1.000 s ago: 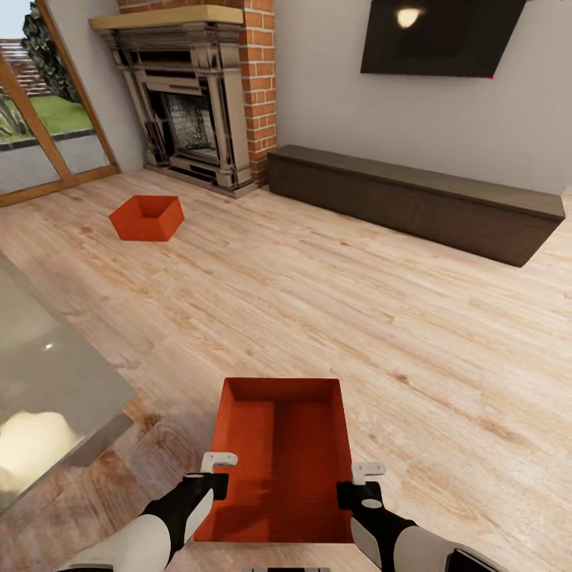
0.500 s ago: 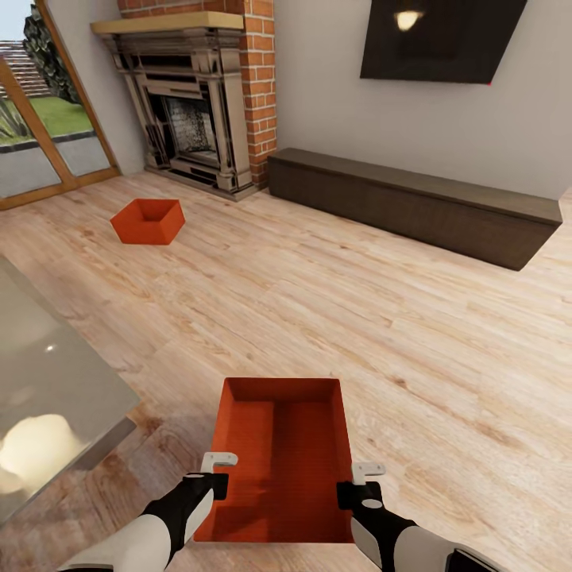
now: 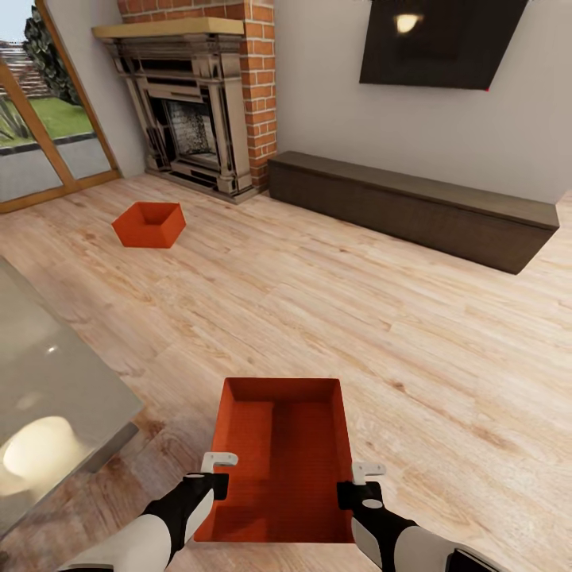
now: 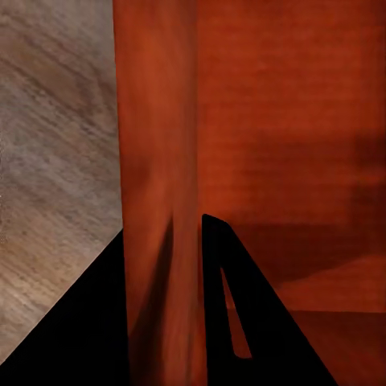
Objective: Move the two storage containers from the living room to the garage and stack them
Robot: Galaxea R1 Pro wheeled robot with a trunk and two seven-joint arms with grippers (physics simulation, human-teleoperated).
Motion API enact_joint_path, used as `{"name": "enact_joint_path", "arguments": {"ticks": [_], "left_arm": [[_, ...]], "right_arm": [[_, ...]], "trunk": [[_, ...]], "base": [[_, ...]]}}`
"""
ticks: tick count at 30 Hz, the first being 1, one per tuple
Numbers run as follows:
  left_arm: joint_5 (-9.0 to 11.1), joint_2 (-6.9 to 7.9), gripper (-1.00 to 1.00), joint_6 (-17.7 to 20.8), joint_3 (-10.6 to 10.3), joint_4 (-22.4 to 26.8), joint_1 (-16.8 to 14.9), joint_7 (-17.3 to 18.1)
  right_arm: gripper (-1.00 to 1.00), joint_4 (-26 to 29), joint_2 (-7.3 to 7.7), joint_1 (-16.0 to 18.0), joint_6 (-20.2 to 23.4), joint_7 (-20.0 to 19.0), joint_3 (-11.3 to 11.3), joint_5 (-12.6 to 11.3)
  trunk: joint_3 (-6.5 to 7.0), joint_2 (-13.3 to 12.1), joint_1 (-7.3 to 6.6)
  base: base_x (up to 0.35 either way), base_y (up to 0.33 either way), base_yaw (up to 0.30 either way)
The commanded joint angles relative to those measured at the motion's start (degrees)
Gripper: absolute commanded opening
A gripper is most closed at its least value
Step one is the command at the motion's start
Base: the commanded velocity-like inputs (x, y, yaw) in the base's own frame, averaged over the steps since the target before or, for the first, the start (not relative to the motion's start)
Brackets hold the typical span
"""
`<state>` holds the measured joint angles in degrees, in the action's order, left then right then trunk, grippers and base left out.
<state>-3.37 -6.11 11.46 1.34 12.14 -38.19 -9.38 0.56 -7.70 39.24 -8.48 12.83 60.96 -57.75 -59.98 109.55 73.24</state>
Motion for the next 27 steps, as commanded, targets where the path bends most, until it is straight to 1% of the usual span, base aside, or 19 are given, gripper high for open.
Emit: {"name": "enact_joint_path", "arguments": {"ticks": [1, 27], "left_arm": [[-0.6, 0.21, -1.00, 0.5, -0.3, -0.1, 0.0, -0.5], [-0.6, 0.14, -1.00, 0.7, -0.3, -0.1, 0.0, -0.5]], "right_arm": [[-1.00, 0.1, 0.14, 0.0, -0.3, 0.4, -0.5, -0.1], [-1.00, 0.0, 0.13, 0.0, 0.0, 0.4, -0.5, -0.1]], "trunk": [[0.15, -0.4, -0.23], [4.82, -10.8, -5.94]], "base": [[0.000, 0.000, 0.000], [0.000, 0.000, 0.000]]}}
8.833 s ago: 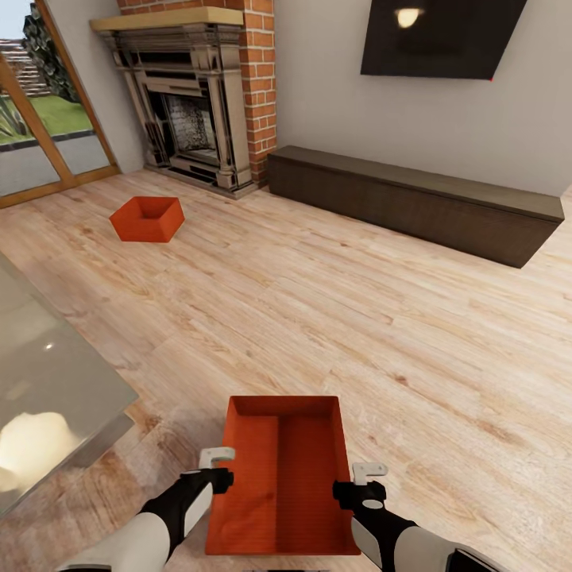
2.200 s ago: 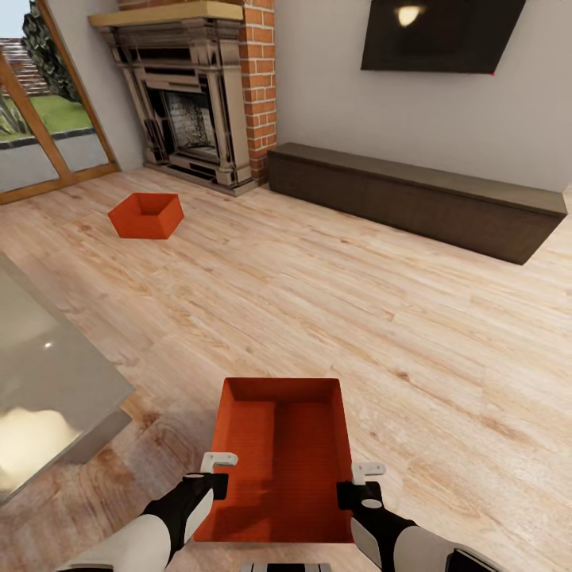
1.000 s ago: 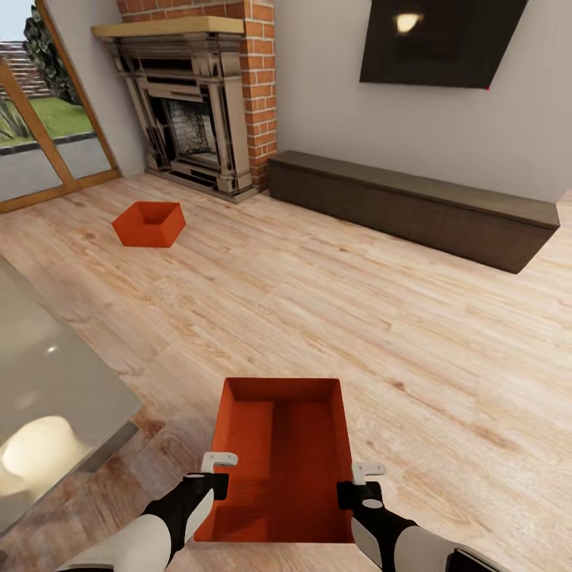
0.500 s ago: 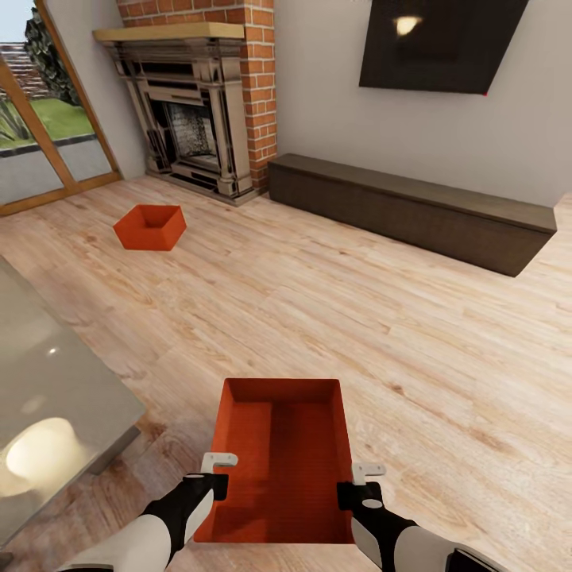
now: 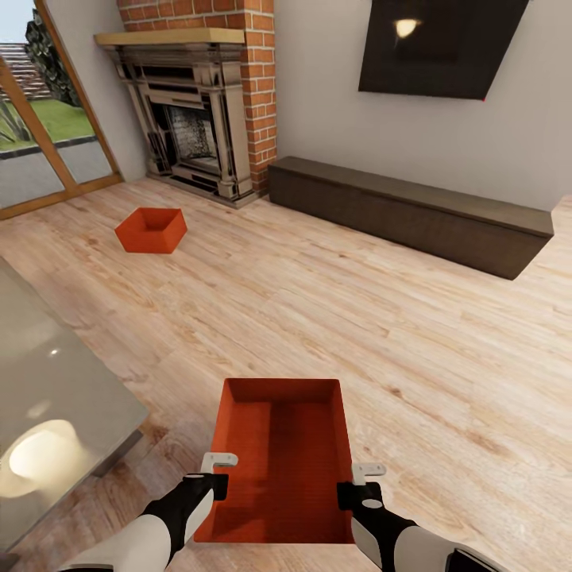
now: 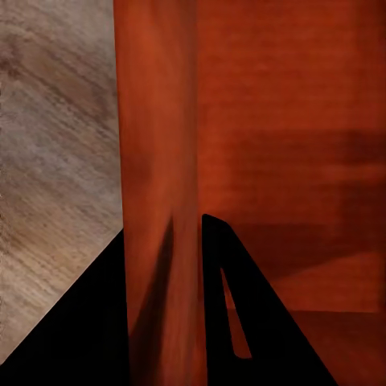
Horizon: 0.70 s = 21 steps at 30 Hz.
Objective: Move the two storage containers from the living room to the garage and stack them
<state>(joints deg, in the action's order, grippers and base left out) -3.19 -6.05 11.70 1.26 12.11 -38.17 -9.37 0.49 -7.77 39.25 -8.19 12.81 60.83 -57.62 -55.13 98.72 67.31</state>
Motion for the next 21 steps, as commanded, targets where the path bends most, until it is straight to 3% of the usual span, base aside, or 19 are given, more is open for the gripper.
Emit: {"name": "enact_joint_path", "arguments": {"ticks": [1, 21], "left_arm": [[-0.8, 0.08, -1.00, 0.5, -0.2, -0.1, 0.0, -0.5], [-0.8, 0.08, -1.00, 0.6, -0.2, -0.1, 0.0, -0.5]], "right_arm": [[-1.00, 0.0, 0.18, 0.0, -0.3, 0.4, -0.4, -0.2], [-1.00, 0.0, 0.12, 0.0, -0.8, 0.4, -0.4, -0.2]], "trunk": [[0.15, -0.4, -0.23], [3.74, -8.4, -4.62]], "base": [[0.000, 0.000, 0.000], [0.000, 0.000, 0.000]]}}
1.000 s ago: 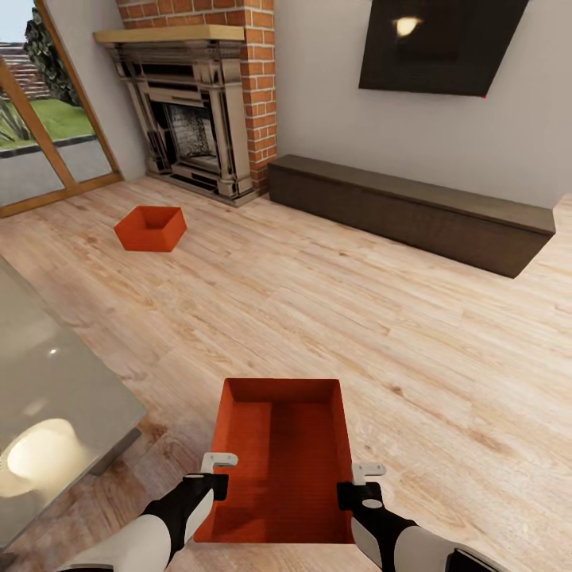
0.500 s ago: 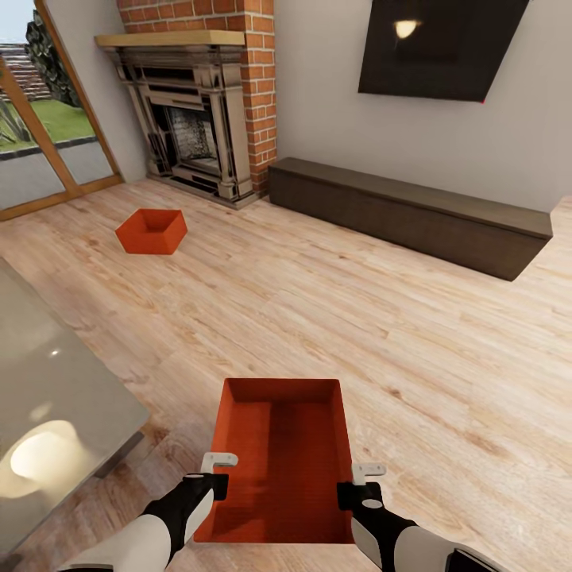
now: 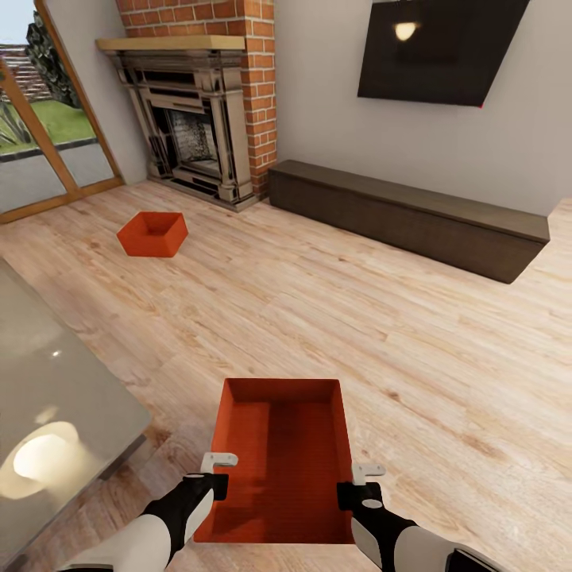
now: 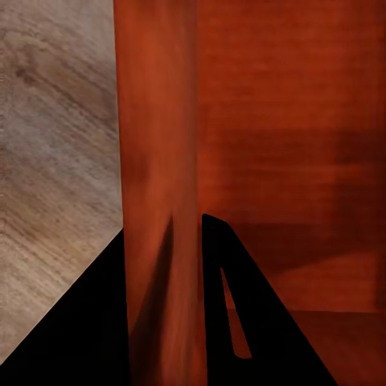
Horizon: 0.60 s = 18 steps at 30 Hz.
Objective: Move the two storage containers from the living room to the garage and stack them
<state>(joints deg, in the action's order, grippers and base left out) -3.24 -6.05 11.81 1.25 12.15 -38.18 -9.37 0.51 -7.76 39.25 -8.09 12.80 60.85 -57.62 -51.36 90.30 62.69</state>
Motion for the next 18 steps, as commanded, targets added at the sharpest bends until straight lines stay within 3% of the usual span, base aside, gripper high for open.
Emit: {"name": "enact_joint_path", "arguments": {"ticks": [1, 18], "left_arm": [[-0.7, 0.07, -1.00, 0.5, -0.2, -0.1, 0.0, -0.5], [-0.7, 0.07, -1.00, 0.5, -0.2, -0.1, 0.0, -0.5]], "right_arm": [[-1.00, 0.0, 0.12, 0.0, -0.9, 0.4, -0.4, -0.2], [-1.00, 0.0, 0.12, 0.0, -0.9, 0.4, -0.4, -0.2]], "trunk": [[0.15, -0.4, -0.23], [3.20, -7.2, -3.97]], "base": [[0.000, 0.000, 0.000], [0.000, 0.000, 0.000]]}}
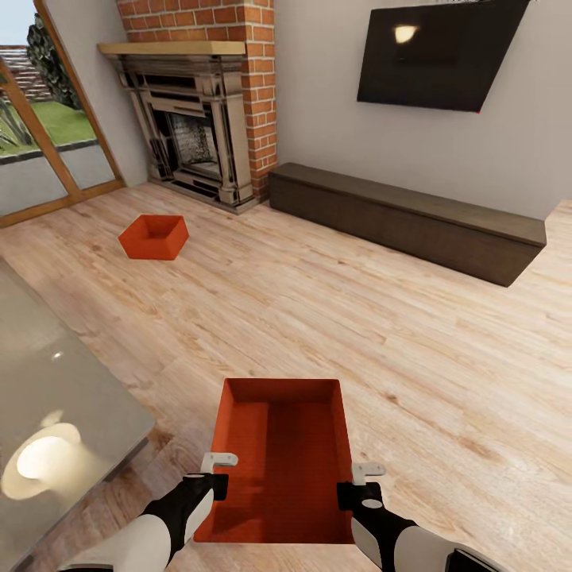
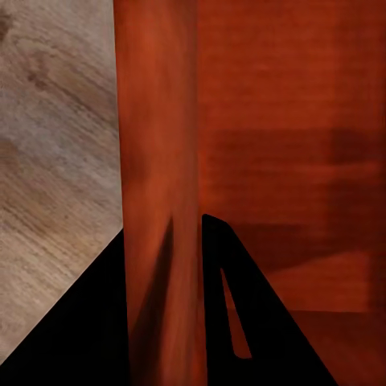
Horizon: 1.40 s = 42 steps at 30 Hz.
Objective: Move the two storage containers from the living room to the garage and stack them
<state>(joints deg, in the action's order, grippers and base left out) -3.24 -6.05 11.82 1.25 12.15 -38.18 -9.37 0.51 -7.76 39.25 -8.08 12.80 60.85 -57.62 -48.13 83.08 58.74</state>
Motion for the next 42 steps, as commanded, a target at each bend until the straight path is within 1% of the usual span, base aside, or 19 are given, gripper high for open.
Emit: {"name": "enact_joint_path", "arguments": {"ticks": [1, 42], "left_arm": [[-0.7, 0.07, -1.00, 0.5, -0.2, -0.1, 0.0, -0.5], [-0.7, 0.07, -1.00, 0.5, -0.2, -0.1, 0.0, -0.5]], "right_arm": [[-1.00, 0.0, 0.12, 0.0, -0.9, 0.4, -0.4, -0.2], [-1.00, 0.0, 0.13, 0.0, -0.9, 0.4, -0.4, -0.1]], "trunk": [[0.15, -0.4, -0.23], [7.51, -16.8, -9.24]], "base": [[0.000, 0.000, 0.000], [0.000, 0.000, 0.000]]}}
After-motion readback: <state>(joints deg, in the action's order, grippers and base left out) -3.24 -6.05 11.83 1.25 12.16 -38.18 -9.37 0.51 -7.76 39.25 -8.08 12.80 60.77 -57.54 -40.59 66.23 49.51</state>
